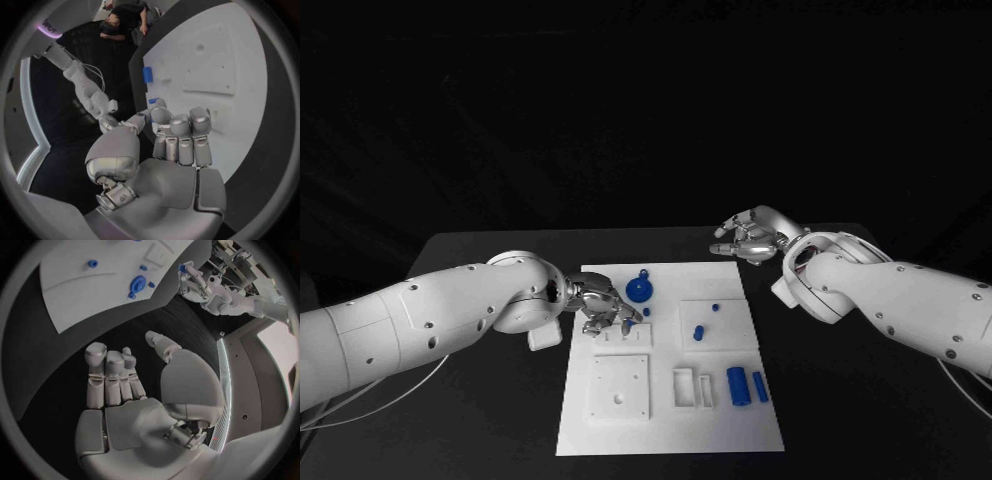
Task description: Assemble the parts on the task board
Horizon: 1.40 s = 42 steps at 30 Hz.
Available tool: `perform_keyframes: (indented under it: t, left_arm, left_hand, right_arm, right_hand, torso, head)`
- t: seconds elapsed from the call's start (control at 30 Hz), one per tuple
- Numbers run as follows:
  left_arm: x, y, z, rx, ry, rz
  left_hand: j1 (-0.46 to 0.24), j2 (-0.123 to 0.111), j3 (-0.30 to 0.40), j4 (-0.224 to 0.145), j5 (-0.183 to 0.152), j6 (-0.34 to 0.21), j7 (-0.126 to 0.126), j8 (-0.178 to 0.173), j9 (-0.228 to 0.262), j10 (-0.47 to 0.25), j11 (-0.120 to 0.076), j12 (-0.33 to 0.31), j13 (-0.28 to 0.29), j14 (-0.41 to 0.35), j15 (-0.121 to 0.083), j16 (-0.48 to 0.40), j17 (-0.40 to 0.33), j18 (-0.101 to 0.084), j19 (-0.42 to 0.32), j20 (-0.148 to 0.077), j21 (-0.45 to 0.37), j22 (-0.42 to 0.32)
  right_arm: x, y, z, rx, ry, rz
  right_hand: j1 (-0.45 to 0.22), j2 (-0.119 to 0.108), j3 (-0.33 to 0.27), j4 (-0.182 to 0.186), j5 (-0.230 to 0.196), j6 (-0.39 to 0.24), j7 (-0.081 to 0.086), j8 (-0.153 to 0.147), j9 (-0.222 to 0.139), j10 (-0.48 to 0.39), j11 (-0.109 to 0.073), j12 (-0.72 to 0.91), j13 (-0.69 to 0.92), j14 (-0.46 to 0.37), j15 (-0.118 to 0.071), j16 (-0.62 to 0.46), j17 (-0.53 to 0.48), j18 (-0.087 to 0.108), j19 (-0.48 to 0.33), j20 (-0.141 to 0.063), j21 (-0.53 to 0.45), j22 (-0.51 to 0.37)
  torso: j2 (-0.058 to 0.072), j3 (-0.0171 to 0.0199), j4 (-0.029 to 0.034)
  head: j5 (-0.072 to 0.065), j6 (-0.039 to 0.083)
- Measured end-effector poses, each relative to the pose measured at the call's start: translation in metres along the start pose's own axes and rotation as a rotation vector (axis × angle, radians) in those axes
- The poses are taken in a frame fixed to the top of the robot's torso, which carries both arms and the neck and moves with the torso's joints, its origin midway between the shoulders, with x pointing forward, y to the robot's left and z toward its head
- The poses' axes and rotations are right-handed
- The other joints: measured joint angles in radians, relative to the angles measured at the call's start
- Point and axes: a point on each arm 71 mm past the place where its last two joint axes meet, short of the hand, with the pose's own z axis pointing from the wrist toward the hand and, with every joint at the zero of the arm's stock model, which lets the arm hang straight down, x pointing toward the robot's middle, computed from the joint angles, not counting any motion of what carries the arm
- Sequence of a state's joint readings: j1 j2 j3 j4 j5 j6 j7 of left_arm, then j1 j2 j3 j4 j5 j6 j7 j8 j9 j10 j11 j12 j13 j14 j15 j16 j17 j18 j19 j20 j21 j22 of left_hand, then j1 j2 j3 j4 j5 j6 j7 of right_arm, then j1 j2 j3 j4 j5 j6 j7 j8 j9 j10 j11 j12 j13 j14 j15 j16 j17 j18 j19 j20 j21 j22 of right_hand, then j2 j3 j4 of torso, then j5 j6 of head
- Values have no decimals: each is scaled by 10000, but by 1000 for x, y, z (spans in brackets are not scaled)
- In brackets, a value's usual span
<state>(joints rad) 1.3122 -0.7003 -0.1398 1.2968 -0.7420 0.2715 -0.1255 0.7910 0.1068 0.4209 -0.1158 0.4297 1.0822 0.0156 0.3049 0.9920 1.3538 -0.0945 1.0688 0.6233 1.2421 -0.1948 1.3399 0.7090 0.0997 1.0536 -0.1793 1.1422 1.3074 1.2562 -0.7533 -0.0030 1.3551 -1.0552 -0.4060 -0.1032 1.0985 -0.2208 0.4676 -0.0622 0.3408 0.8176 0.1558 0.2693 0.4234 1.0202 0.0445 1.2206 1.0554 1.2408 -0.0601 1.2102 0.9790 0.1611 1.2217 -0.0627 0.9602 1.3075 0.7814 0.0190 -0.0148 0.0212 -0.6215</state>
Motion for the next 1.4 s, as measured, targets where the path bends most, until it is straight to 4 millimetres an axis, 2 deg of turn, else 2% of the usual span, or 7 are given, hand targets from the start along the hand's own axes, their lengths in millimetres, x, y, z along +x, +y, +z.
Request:
perform_keyframes:
  t: [0.17, 0.3, 0.53, 0.93, 1.17, 1.23, 1.4]
  left_arm:
    - [1, -3, -10, 1661, 82, -1266]
    - [1, 3, -19, 2549, 236, -2449]
    - [3, 7, -29, 3521, 856, -3779]
    - [11, 5, -31, 4034, 1883, -4359]
    - [14, 3, -31, 4077, 2142, -4354]
    - [14, 3, -31, 4077, 2168, -4333]
    - [15, 2, -31, 4072, 2212, -4269]
  left_hand:
    - [0, 0, 71, 71, -230, -23, 23, -105, 26, -112, 34, 0, -1, -8, 0, 0, 1, 4, -127, 59, -47, 0]
    - [0, 0, 117, 111, -748, -103, 92, -250, 55, -215, 105, 0, 44, -174, 62, 0, 60, 7, -216, 107, -47, 0]
    - [2, 2, 141, 103, -786, -127, 91, -263, 85, -287, 105, 68, 77, -223, 109, 0, 95, 7, -321, 152, -46, -1]
    - [26, 25, 114, 67, -668, -127, 90, -309, 125, -322, 71, 68, 103, -242, 128, 39, 116, 5, -337, 165, -46, -1]
    - [27, 25, 114, 66, -668, -127, 89, -309, 130, -322, 71, 107, 110, -244, 129, 38, 125, -2, -371, 131, -45, 7]
    - [27, 25, 114, 66, -668, -128, 89, -309, 133, -322, 71, 109, 109, -245, 130, 38, 125, -6, -371, 131, -45, 7]
    - [27, 25, 93, 44, -668, -127, 89, -348, 141, -322, 71, 109, 118, -248, 133, 38, 125, -22, -371, 131, -45, 6]
  right_arm:
    - [13, 7, -12, -920, 458, -256]
    - [26, 15, -23, -1706, 844, -422]
    - [50, 34, -41, -3187, 1419, -656]
    - [64, 60, -52, -4575, 1265, -561]
    - [70, 73, -55, -4986, 1245, -309]
    - [73, 76, -56, -5053, 1312, -245]
    - [77, 80, -58, -5145, 1450, -100]
  right_hand:
    - [234, 127, -28, -599, -118, 102, -34, 56, 18, 0, 0, 50, -14, -34, -35, 0, 6, 0, 0, 1, 0, 0]
    - [326, 220, -39, -980, -239, 111, -41, 56, 18, 0, 0, 50, -28, -34, -35, 30, 17, -1, -39, 40, 11, 0]
    - [326, 220, -94, -1574, -271, 196, -59, 56, 17, 1, 0, 145, -43, -3, -65, 97, 52, -1, -43, 44, 116, -1]
    - [217, 328, -132, -1779, -233, 198, -60, 56, -18, 2, 0, 146, -57, -2, -66, 97, 62, 0, -54, 56, 155, -1]
    - [-83, 441, -132, -1779, -233, 201, -63, 56, -32, 2, 1, 146, -83, -3, -65, 97, 71, -1, -54, 57, 192, -2]
    - [-197, 554, -116, -1763, -233, 221, -67, 56, -35, 3, 1, 146, -84, 27, -91, 97, 71, 1, -19, 91, 192, -2]
    - [-338, 592, -101, -1747, -233, 235, -55, 56, -42, 3, 1, 146, -93, 28, -91, 97, 71, 2, -18, 92, 192, -2]
  torso:
    - [9, -12, -8]
    - [12, -14, -13]
    - [12, -13, -16]
    - [10, 12, -15]
    - [18, 24, -22]
    - [19, 24, -22]
    - [23, 25, -23]
  head:
    - [-10, 128]
    - [-1, 255]
    - [22, 415]
    - [35, 575]
    - [42, 567]
    - [42, 547]
    - [42, 518]
